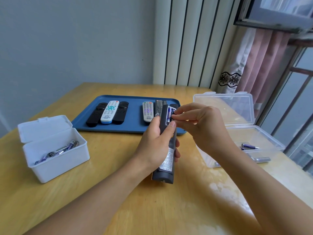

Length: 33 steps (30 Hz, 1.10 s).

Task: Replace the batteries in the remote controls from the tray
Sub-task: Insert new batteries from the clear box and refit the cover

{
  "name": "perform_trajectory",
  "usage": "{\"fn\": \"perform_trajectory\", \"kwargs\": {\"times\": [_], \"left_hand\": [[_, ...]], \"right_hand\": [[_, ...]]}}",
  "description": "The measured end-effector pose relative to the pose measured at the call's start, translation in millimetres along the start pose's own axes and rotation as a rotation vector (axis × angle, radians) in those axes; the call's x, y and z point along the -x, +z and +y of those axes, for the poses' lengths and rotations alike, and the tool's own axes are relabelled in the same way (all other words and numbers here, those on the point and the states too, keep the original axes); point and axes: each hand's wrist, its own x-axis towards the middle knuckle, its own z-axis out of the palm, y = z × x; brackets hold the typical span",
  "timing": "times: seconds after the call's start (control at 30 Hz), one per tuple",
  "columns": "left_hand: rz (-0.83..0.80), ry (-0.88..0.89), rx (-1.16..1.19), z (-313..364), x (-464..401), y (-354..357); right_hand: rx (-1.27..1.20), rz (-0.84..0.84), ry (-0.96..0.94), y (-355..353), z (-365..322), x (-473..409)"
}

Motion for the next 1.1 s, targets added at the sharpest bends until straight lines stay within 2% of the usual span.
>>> {"fn": "perform_trajectory", "kwargs": {"times": [0.13,0.33,0.47,0.53,0.63,0.73,0.87,1.03,1.1], "left_hand": [[-0.009,0.004,0.003,1,0,-1],[0.009,-0.042,0.082,8,-3,-7],[0.124,-0.117,0.156,15,-9,-21],[0.178,-0.139,0.169,15,-12,-27],[0.222,-0.143,0.120,11,-14,-31],[0.244,-0.146,0.068,8,-17,-32],[0.275,-0.140,0.059,10,-19,-39],[0.245,-0.145,0.060,11,-16,-42],[0.226,-0.169,0.092,10,-15,-40]], "right_hand": [[0.074,-0.018,-0.024,-3,0,-1],[0.011,-0.086,0.012,-7,-1,-2],[-0.007,0.038,0.062,-7,-12,1],[0.119,-0.078,0.045,-10,-20,3],[0.387,-0.387,0.025,-2,-31,11],[0.574,-0.465,0.063,16,-38,17],[0.612,-0.630,0.106,28,-37,17],[0.633,-0.545,0.220,28,-33,13],[0.564,-0.408,0.240,21,-35,10]]}}
